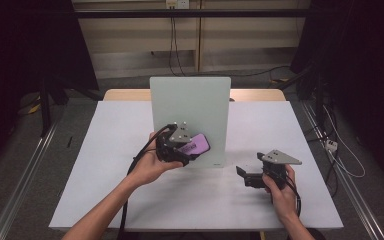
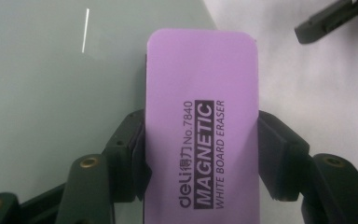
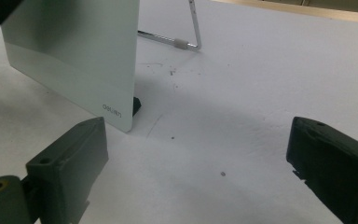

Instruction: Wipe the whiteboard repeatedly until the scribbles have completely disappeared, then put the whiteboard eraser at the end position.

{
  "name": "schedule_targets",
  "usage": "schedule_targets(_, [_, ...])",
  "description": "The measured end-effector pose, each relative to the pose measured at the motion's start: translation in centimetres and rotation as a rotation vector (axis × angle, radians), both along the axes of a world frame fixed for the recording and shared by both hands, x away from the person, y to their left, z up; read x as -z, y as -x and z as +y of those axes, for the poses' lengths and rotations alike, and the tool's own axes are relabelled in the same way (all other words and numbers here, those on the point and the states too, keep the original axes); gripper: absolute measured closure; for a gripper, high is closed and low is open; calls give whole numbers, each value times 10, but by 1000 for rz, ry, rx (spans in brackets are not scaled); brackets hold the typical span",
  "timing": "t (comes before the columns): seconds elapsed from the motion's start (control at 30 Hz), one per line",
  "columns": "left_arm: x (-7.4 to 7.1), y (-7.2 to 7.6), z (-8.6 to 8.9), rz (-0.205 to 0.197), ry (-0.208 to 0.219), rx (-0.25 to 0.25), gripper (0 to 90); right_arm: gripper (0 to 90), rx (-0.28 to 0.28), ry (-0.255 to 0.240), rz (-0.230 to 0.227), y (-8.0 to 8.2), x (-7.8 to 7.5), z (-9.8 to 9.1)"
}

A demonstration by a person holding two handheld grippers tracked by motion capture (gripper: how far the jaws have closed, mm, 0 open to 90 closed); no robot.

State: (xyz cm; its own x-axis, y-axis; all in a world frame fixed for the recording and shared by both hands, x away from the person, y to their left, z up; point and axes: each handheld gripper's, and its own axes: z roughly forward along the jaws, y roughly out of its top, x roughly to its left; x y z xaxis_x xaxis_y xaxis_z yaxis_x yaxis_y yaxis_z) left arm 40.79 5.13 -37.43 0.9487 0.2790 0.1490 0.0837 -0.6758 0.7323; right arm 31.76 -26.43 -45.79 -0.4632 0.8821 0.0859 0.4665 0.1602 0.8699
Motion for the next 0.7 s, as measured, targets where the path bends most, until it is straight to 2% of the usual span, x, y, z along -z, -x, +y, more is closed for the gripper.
schedule_targets(0.1, [-5, 0, 5, 6, 23, -5, 412, 52, -1, -4, 1, 1, 0, 0])
schedule_targets(0.43, [-10, 11, 14, 53, 15, 6, 412, 51, -14, -5, -13, 4, -2, -1])
schedule_targets(0.47, [-9, 12, 15, 59, 26, 6, 412, 51, -15, -3, -14, 4, -2, -1])
schedule_targets(0.7, [-9, 16, 21, 97, 30, 26, 412, 51, -5, -6, -20, 4, -3, -2])
